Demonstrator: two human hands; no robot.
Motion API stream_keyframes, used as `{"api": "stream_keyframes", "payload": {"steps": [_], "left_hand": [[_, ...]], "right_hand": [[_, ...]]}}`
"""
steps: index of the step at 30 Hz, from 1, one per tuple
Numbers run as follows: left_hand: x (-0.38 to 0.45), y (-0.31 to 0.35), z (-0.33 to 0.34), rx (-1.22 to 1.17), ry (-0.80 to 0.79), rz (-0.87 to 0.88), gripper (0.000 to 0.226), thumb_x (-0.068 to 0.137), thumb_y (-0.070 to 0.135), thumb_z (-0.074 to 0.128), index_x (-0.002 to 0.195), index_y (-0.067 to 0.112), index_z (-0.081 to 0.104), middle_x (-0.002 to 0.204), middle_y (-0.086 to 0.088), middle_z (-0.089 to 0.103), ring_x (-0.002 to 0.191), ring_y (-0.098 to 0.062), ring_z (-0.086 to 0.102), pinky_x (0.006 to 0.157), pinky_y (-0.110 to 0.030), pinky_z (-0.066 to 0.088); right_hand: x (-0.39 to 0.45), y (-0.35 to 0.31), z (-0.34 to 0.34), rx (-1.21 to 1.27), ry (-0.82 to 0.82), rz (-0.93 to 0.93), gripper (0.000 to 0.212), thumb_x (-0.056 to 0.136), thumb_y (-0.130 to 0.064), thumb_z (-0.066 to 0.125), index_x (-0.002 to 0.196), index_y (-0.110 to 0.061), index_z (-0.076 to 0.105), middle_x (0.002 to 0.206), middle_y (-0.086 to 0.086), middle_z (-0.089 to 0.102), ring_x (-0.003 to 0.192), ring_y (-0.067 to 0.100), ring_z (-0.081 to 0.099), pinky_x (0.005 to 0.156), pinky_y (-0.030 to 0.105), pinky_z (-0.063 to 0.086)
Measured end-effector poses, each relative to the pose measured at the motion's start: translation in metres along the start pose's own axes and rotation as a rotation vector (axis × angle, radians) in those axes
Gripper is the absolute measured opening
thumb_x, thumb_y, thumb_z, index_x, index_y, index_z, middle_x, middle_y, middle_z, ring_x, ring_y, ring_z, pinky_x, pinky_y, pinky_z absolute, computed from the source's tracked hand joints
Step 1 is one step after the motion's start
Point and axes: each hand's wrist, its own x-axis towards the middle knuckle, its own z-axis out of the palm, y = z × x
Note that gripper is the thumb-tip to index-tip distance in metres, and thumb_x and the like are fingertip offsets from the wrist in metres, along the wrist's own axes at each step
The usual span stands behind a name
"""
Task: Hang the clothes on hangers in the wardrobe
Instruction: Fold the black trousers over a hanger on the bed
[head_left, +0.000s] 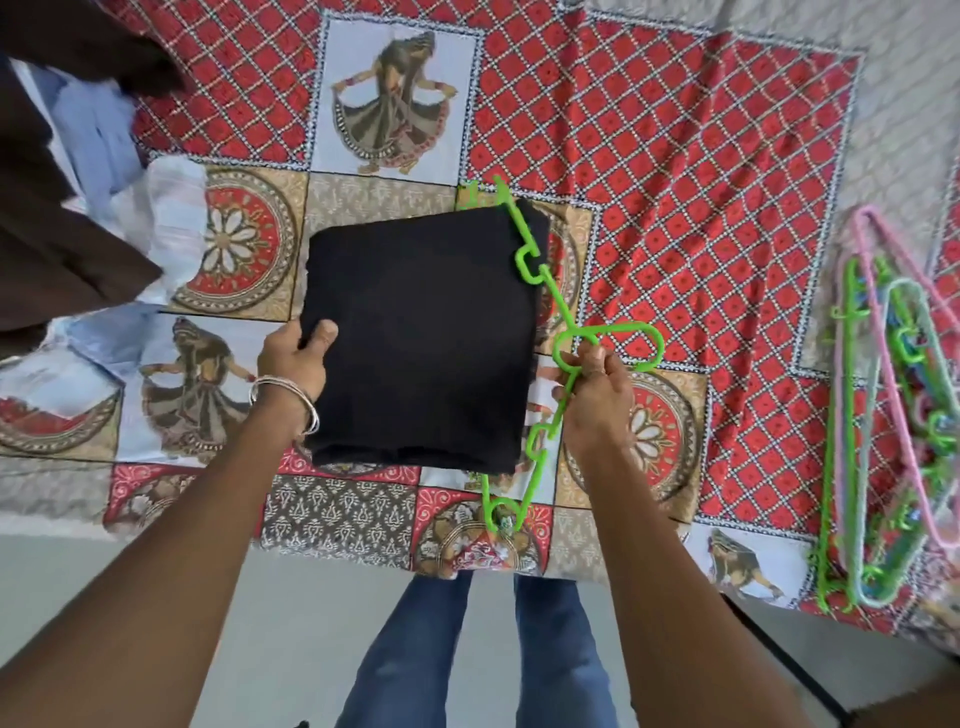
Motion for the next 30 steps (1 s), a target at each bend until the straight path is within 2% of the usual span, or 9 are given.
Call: {"api": "stream_keyframes", "payload": {"steps": [2, 4, 7, 10, 14, 18, 22, 25, 30], "left_hand": [[0.003, -0.003, -0.002, 0.009, 0.025, 0.007, 0.038, 0.095, 0.034, 0.056, 0.081, -0.001, 0.049, 0.073, -0.009, 0.046, 0.072, -0.019, 0.042, 0.068, -0.032, 0.031], [0.011, -0.004, -0.004, 0.013, 0.021, 0.019, 0.038, 0.095, 0.036, 0.055, 0.085, -0.001, 0.05, 0.082, -0.014, 0.05, 0.08, -0.022, 0.046, 0.071, -0.034, 0.033], [0.015, -0.002, -0.003, 0.052, -0.086, 0.002, 0.035, 0.094, 0.036, 0.055, 0.112, 0.006, 0.058, 0.111, -0.013, 0.061, 0.104, -0.026, 0.055, 0.087, -0.035, 0.04], [0.016, 0.005, 0.0, 0.159, -0.18, 0.039, 0.045, 0.091, 0.03, 0.062, 0.129, 0.011, 0.05, 0.125, -0.014, 0.06, 0.115, -0.035, 0.054, 0.091, -0.034, 0.04], [0.014, 0.004, 0.001, 0.282, -0.091, 0.035, 0.051, 0.087, 0.025, 0.067, 0.127, 0.002, 0.044, 0.125, -0.023, 0.057, 0.115, -0.042, 0.052, 0.094, -0.043, 0.041], [0.012, 0.006, 0.006, 0.213, 0.027, -0.099, 0.042, 0.089, 0.02, 0.064, 0.122, 0.001, 0.047, 0.122, -0.025, 0.057, 0.111, -0.043, 0.054, 0.089, -0.043, 0.042], [0.015, 0.005, 0.014, 0.204, 0.097, -0.133, 0.044, 0.088, 0.016, 0.064, 0.123, 0.002, 0.041, 0.119, -0.027, 0.058, 0.109, -0.045, 0.056, 0.088, -0.044, 0.044], [0.022, 0.001, 0.017, 0.239, 0.075, -0.163, 0.048, 0.087, 0.014, 0.064, 0.125, 0.003, 0.037, 0.121, -0.027, 0.056, 0.11, -0.046, 0.055, 0.091, -0.048, 0.044], [0.03, -0.012, 0.017, 0.336, -0.042, -0.274, 0.059, 0.086, 0.014, 0.067, 0.132, 0.003, 0.031, 0.13, -0.029, 0.047, 0.118, -0.046, 0.048, 0.097, -0.05, 0.04]], "right_hand": [[-0.002, 0.006, 0.004, 0.059, 0.076, 0.009, 0.023, 0.105, -0.021, 0.037, 0.089, -0.014, 0.053, 0.082, 0.002, 0.062, 0.059, 0.016, 0.063, 0.047, 0.023, 0.04], [-0.001, 0.009, 0.007, 0.157, 0.133, 0.034, 0.025, 0.106, -0.02, 0.036, 0.085, -0.015, 0.05, 0.079, 0.001, 0.058, 0.054, 0.014, 0.06, 0.046, 0.022, 0.038], [0.001, 0.009, 0.003, 0.215, 0.158, 0.061, 0.03, 0.106, -0.017, 0.034, 0.079, -0.017, 0.047, 0.075, 0.0, 0.056, 0.052, 0.015, 0.053, 0.047, 0.023, 0.036], [0.005, 0.006, 0.005, 0.241, 0.153, 0.063, 0.031, 0.106, -0.015, 0.034, 0.077, -0.017, 0.047, 0.075, 0.001, 0.055, 0.052, 0.016, 0.048, 0.049, 0.024, 0.036], [0.004, 0.008, 0.009, 0.246, 0.175, 0.046, 0.031, 0.106, -0.019, 0.036, 0.079, -0.012, 0.051, 0.071, 0.004, 0.054, 0.045, 0.012, 0.048, 0.045, 0.021, 0.039], [0.003, 0.006, 0.008, 0.265, 0.199, 0.025, 0.034, 0.106, -0.022, 0.035, 0.079, -0.01, 0.053, 0.064, 0.002, 0.054, 0.043, 0.009, 0.048, 0.045, 0.02, 0.042], [0.001, 0.004, 0.01, 0.262, 0.229, -0.007, 0.034, 0.106, -0.019, 0.035, 0.078, -0.01, 0.052, 0.059, -0.001, 0.058, 0.042, 0.009, 0.049, 0.043, 0.019, 0.039], [-0.001, -0.001, 0.009, 0.187, 0.276, -0.087, 0.031, 0.105, -0.017, 0.037, 0.079, -0.01, 0.051, 0.07, 0.005, 0.056, 0.045, 0.013, 0.045, 0.042, 0.022, 0.036], [-0.018, -0.018, 0.013, 0.042, 0.273, -0.287, 0.028, 0.104, -0.018, 0.042, 0.082, -0.009, 0.057, 0.073, 0.005, 0.061, 0.048, 0.013, 0.046, 0.044, 0.025, 0.039]]}}
